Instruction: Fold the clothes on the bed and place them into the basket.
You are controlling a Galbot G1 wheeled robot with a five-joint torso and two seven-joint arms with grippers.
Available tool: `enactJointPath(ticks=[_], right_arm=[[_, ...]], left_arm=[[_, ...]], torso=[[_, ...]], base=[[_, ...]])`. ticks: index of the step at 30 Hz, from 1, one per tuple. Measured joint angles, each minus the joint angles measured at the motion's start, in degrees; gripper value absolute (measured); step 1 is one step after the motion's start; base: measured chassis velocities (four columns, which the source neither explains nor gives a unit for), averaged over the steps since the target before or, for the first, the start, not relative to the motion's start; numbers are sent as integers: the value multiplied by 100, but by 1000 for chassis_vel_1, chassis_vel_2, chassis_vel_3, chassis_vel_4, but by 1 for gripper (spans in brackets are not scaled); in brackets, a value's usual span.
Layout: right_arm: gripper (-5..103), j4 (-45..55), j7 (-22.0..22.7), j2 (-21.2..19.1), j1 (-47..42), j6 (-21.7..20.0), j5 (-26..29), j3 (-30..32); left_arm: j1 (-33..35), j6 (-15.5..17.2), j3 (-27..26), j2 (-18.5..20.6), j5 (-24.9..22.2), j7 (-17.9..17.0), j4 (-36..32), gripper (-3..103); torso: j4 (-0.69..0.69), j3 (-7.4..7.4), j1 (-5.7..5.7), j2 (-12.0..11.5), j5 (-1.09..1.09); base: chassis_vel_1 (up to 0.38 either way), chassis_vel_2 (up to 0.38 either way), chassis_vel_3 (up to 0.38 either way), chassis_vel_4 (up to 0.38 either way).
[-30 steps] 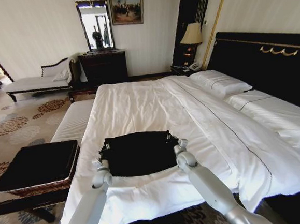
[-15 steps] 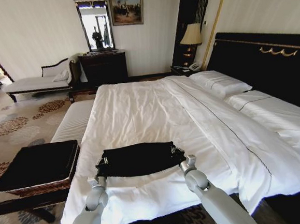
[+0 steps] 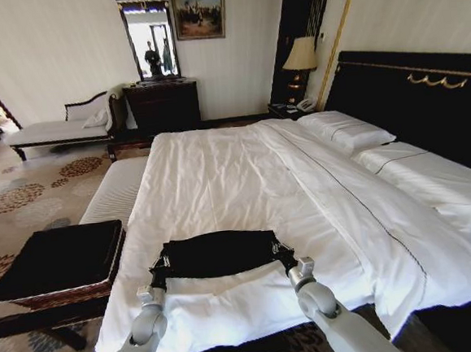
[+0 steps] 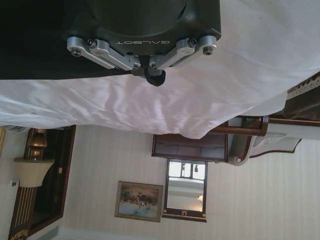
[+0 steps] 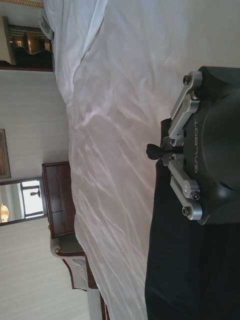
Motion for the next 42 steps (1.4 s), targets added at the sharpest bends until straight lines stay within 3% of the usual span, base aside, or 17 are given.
enactJointPath(ticks=[18, 20, 22, 23, 25, 28, 32, 34, 37, 38, 42], right_arm=[[-2, 368, -3, -210, -391, 46, -39, 212], [9, 392, -17, -204, -500, 117, -93, 205], [15, 435, -23, -220, -615, 179, -144, 221], [15, 435, -23, -220, -615, 179, -144, 221], [25, 527, -21, -253, -751, 211, -179, 282], [30, 676, 25, -298, -891, 219, -179, 395], [52, 1253, 169, -487, -1058, 135, 56, 715], [52, 1354, 204, -563, -979, 56, 146, 718], [69, 1434, 284, -813, -447, -288, 531, 497], [74, 1388, 291, -877, -208, -422, 723, 379], [79, 1191, 293, -973, 327, -752, 1146, 70]], left_arm=[[188, 20, -92, 205, 179, -22, -298, 2], [363, 17, -101, 247, 359, -24, -444, 1], [583, 16, -143, 298, 396, -24, -683, 11], [583, 16, -143, 298, 396, -24, -683, 11], [797, 6, -273, 333, 395, -21, -907, 22], [996, -28, -452, 365, 360, -12, -1107, 27], [1369, -24, -828, 508, 16, -11, -1727, 49], [1363, 50, -823, 553, -29, -29, -1872, 49], [882, 470, -397, 736, -104, -246, -2115, 66], [650, 656, -147, 786, -181, -335, -2099, 66], [76, 1019, 458, 888, -395, -519, -1880, 76]], torso=[[-1, 0, 1, -1, 0], [-1, 0, 1, -1, 0], [-1, 0, 1, -1, 0], [-1, 0, 1, -1, 0], [-1, -1, 0, -1, 0], [-1, 0, 0, -1, 1], [1, -1, 0, 0, 0], [1, -1, -1, 0, 0], [-1, -1, -1, 0, 1], [-2, 0, 0, 0, 0], [-2, 1, 1, -1, 1]], base=[[0, 0, 0, 0], [0, 0, 0, 0], [0, 0, 0, 0], [0, 0, 0, 0], [0, 0, 0, 0], [0, 0, 0, 0], [0, 0, 0, 0], [0, 0, 0, 0], [0, 0, 0, 0], [0, 0, 0, 0], [0, 0, 0, 0]])
